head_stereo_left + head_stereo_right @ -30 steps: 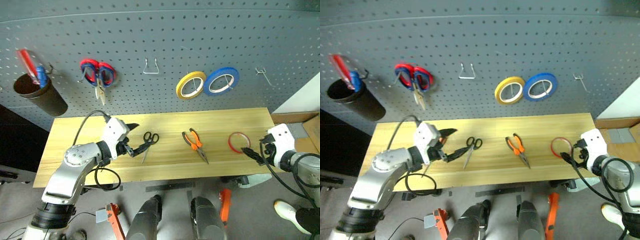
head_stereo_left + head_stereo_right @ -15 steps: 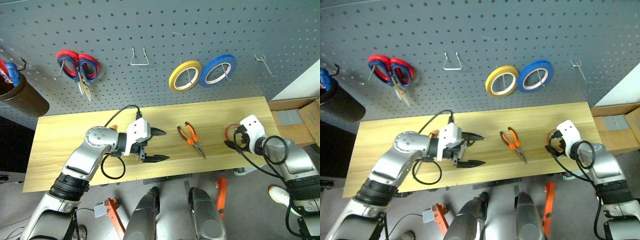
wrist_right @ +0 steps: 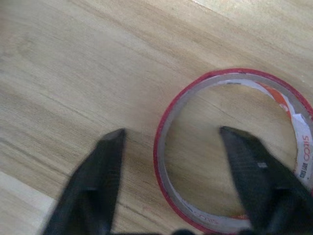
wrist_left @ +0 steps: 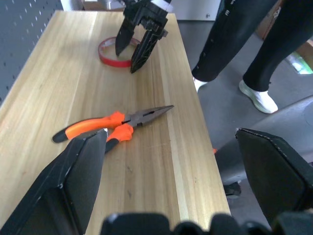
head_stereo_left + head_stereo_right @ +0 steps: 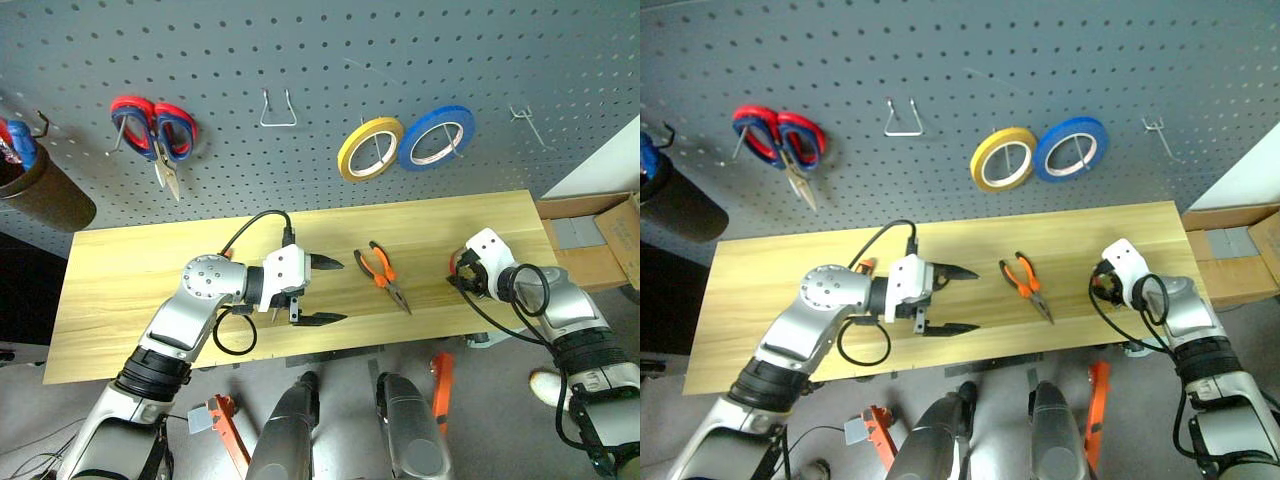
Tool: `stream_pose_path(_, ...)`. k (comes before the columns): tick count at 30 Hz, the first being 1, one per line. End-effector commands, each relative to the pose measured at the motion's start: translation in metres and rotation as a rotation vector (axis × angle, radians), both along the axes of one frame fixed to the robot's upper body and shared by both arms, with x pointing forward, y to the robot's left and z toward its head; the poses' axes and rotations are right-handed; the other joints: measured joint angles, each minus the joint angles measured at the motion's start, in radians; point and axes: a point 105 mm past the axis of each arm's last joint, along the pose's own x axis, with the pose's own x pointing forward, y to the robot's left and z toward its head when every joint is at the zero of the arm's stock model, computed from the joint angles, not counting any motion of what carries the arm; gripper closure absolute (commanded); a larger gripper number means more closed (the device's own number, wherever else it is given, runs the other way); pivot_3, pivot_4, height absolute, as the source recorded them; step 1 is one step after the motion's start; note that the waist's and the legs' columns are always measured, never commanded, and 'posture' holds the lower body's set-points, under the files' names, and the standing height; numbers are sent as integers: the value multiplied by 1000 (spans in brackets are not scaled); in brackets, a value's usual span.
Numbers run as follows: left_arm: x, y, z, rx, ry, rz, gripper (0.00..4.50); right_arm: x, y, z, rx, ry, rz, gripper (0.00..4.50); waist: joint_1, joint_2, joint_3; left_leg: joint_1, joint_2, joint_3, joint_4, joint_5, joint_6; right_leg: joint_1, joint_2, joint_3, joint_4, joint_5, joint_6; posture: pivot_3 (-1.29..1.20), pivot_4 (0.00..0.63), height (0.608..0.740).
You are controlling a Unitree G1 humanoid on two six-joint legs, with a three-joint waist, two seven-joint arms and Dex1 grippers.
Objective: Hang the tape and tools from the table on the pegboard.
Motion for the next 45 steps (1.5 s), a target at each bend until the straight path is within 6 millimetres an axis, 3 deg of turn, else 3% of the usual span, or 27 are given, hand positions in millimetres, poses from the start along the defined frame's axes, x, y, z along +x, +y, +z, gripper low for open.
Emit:
stream_pose_path(1, -3, -4, 0, 3, -34, -28, 0, -6, -7, -16, -31, 54, -2, 2963, 1, 0, 0, 0, 0, 0, 1, 0, 0, 0, 0, 0, 0, 0, 0, -234, 405, 740)
stream_pose_path(6, -4, -9, 7, -33, -71, -38, 0, -7, -5, -15, -72, 35, 34, 4458, 2, 0, 0, 0, 0, 0, 2, 0, 0, 0, 0, 0, 0, 2, 1, -240, 398, 740)
stream_pose_path(10, -5, -18, 13, -74, -117, -54, 0, -8, -7, -6, -89, -15, 32, 4458, 2, 0, 0, 0, 0, 0, 2, 0, 0, 0, 0, 0, 0, 2, 1, -256, 396, 740)
stream_pose_path(17, -8, -25, 16, -106, -144, -87, 0, -36, -27, 47, -126, -201, -42, 4458, 2, 1, 0, -3, -1, 1, 2, 0, 0, -3, 0, -1, -1, 2, 1, -295, 391, 740)
stream_pose_path(25, -9, -42, 30, -189, -159, -132, 0, -80, -1, 130, -284, -627, -91, 4458, -24, 1, -1, -4, 1, 2, 2, 0, 0, -3, 1, 0, 1, 3, 2, -369, 398, 740)
stream_pose_path(29, -7, -50, 37, -218, -179, -152, 0, -89, 16, 162, -338, -807, -74, 4458, -30, 1, -1, -3, 1, 5, 3, 0, 1, -3, 2, 0, 2, 3, 2, -384, 398, 740)
stream_pose_path(33, -3, -58, 47, -246, -198, -163, 0, -73, 17, 189, -306, -911, -94, 4458, -36, 1, -1, -2, 1, 5, 4, 0, 1, -3, 2, 0, 4, 3, 2, -379, 394, 740)
stream_pose_path(37, -1, -59, 49, -245, -208, -170, 0, -44, 12, 205, -206, -934, -119, 4458, -46, 1, -1, -2, 1, 6, 5, 0, 1, -3, 2, 0, 6, 3, 2, -370, 386, 740)
stream_pose_path(45, 1, -57, 51, -264, -226, -143, 0, -14, 9, 205, 24, -929, -148, 4458, -55, 1, -1, -2, 1, 7, 3, 0, 1, -4, 2, 0, 7, 3, 2, -353, 380, 740)
